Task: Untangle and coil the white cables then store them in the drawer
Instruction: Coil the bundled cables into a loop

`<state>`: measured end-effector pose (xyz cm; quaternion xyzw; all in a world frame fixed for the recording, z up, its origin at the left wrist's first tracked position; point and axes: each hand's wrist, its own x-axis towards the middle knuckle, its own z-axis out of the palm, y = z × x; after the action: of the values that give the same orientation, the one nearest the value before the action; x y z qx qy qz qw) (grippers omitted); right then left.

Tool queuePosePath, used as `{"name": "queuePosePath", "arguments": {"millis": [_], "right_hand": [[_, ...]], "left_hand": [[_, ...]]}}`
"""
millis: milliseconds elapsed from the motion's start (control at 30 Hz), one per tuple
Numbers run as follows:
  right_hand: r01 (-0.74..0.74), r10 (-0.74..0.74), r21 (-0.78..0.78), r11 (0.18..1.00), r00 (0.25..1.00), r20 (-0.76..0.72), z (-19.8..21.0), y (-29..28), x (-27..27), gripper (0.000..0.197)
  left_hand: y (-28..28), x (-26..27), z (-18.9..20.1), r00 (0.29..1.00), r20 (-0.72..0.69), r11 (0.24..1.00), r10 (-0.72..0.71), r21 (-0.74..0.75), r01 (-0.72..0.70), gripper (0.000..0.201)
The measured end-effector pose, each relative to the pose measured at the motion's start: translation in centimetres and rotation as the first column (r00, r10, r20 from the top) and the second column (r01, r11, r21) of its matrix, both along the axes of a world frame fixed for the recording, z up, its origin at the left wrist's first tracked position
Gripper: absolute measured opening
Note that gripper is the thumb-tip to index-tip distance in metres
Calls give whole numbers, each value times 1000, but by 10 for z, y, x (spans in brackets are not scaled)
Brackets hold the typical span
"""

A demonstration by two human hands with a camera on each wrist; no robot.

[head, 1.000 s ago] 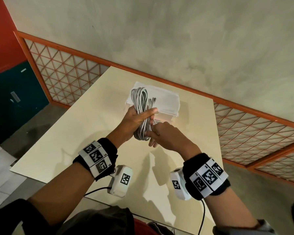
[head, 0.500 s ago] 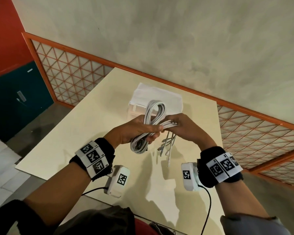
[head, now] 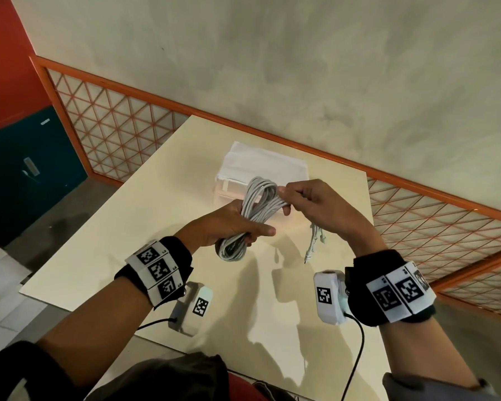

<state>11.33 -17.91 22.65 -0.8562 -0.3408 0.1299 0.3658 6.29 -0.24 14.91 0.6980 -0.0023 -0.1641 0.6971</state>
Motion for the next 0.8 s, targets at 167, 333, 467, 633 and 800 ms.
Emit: {"name": "queuePosePath", "arguments": {"millis": [167,333,467,633,800], "right_hand": [[-18,21,-68,998,998,53,5,13,-1,41],[35,-34,-51,998,999,29,-2,18,5,40],[99,-99,-7,995,995,-5,-8,15,11,43],[190,-199,82,978,972,125,-11,10,15,33],[248,-257,253,935,966,5,-27,-3,23,36]], "left_hand": [[-19,5,3,999,20,990,27,140,-30,31],[-34,11,-3,994,28,969,105,223,-109,33],[-30,7,-3,999,-28,991,43,125,-39,18],[-22,2,1,983,-117,990,-142,-11,142,25],[-14,1,5,969,-166,977,-184,-136,162,41]]}}
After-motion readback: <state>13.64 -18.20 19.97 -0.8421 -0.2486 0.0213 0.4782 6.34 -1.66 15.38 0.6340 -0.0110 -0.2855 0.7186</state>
